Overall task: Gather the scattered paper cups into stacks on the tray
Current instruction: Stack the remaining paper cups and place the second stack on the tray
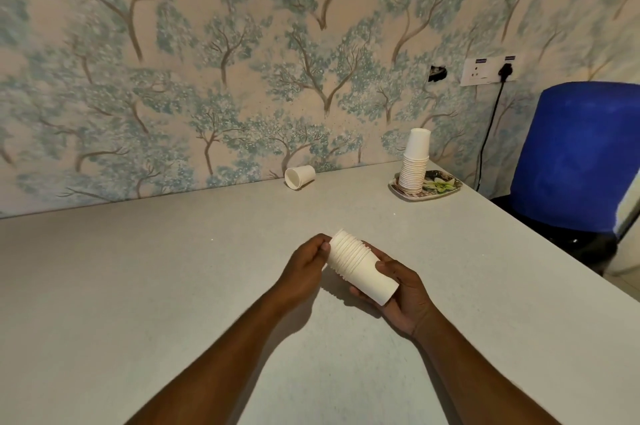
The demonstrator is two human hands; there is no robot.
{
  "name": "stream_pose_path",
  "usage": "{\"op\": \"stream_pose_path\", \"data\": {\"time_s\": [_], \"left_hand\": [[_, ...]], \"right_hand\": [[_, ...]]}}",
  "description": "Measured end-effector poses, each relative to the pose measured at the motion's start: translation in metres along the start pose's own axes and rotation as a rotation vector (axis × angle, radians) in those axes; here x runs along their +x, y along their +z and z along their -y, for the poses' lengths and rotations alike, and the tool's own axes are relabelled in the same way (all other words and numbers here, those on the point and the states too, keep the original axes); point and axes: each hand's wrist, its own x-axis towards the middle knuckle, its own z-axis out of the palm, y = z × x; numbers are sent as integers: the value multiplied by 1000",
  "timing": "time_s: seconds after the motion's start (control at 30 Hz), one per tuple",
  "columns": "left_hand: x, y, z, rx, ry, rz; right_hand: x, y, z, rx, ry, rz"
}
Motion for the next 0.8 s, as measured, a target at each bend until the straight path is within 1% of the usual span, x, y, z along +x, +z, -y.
{"op": "stream_pose_path", "data": {"time_s": [0.2,0.3,0.37,0.43,0.53,0.63,0.8], "left_hand": [[-18,38,-16,14,22,38],[-14,40,-28,-14,-22,82],[-9,43,-35,-17,-57,70],[-2,45,-38,-23,-68,7],[10,43,-39,-118,-81,-153],[30,40,-33,-174,-140,-275],[75,37,-14,-59,-228,-404]], "right_hand": [[-26,-9,-2,80,-23,-4],[-31,-11,0,152,2,13],[-31,-13,4,165,26,19],[-28,-15,9,168,40,14],[-21,-20,25,170,51,1],[-8,-27,51,152,48,-11],[27,-43,93,83,45,-10]]}}
